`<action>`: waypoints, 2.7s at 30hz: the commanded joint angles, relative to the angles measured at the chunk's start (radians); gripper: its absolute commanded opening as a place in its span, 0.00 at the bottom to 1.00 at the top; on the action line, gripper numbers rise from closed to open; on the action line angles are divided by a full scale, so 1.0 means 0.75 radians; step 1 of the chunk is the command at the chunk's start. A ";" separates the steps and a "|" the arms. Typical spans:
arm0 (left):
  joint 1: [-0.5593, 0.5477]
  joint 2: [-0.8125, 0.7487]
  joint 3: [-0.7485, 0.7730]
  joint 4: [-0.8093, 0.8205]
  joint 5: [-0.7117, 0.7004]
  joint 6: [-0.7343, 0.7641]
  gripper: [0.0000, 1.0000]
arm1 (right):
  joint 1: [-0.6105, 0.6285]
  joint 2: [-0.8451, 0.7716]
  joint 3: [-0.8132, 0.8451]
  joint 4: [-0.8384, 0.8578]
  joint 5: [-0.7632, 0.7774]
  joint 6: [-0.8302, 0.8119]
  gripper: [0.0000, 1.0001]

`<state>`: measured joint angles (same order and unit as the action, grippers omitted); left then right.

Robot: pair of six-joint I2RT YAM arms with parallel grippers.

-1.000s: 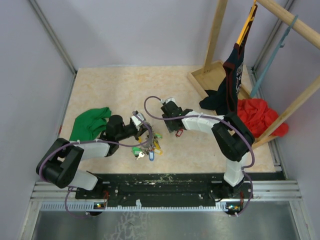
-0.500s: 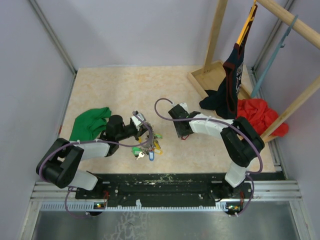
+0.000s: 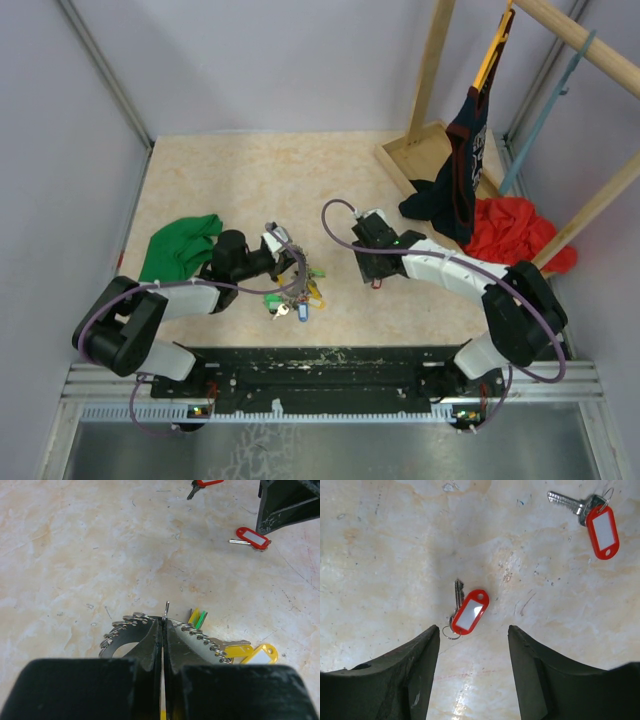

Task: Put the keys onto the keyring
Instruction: Move the key to the center of the board, then pick up the key from the center of the board.

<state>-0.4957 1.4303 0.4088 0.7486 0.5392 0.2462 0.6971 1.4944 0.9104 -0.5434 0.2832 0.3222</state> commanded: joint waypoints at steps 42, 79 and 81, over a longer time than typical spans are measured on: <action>-0.004 -0.019 0.013 0.054 0.050 -0.002 0.00 | -0.012 0.193 0.079 0.338 -0.332 -0.011 0.48; -0.004 -0.013 0.016 0.051 0.066 -0.003 0.00 | -0.017 0.161 -0.031 0.423 -0.360 -0.417 0.18; -0.004 -0.015 0.016 0.050 0.065 0.000 0.00 | -0.017 0.171 -0.028 0.427 -0.359 -0.417 0.18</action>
<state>-0.4957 1.4303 0.4088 0.7486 0.5674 0.2462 0.6952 1.6051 0.8768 -0.2684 0.0238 0.0242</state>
